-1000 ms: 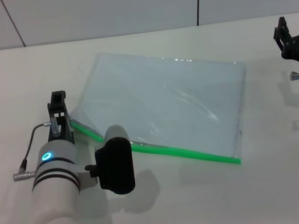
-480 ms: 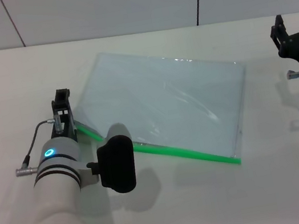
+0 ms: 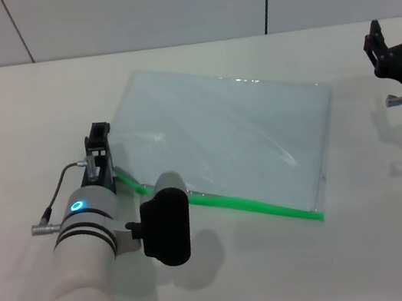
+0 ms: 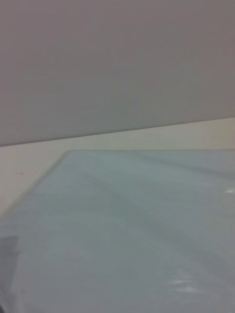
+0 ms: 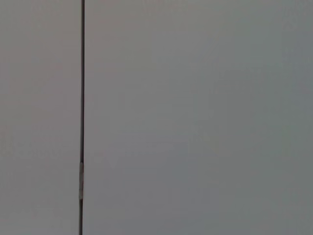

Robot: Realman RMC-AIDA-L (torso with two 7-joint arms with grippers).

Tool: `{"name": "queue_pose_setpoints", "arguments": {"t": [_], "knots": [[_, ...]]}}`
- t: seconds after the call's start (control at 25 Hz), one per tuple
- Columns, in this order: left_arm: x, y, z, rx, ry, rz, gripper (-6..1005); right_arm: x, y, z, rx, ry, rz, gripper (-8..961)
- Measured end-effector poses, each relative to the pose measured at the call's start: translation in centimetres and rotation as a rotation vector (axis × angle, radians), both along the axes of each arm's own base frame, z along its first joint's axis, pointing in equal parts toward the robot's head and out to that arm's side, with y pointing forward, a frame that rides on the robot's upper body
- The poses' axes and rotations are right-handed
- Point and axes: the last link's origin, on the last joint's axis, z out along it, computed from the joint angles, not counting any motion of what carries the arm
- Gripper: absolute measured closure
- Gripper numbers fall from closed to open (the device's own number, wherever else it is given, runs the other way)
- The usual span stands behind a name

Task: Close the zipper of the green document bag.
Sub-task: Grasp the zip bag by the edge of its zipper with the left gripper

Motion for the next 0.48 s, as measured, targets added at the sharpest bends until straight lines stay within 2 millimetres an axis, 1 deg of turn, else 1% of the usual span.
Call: {"name": "queue_pose_setpoints", "arguments": {"t": [0.2, 0.44, 0.48], "knots": [[0.44, 0.01, -0.24, -0.016, 0.008, -0.029, 325, 0.00, -0.02, -0.02, -0.001, -0.001, 0.001, 222], [0.45, -0.15, -0.55, -0.043, 0.028, -0.038, 324, 0.00, -0.02, -0.03, -0.001, -0.001, 0.001, 221], [0.44, -0.15, -0.55, -0.043, 0.028, -0.038, 346, 0.00, -0.03, -0.03, -0.002, -0.001, 0.001, 221]]}}
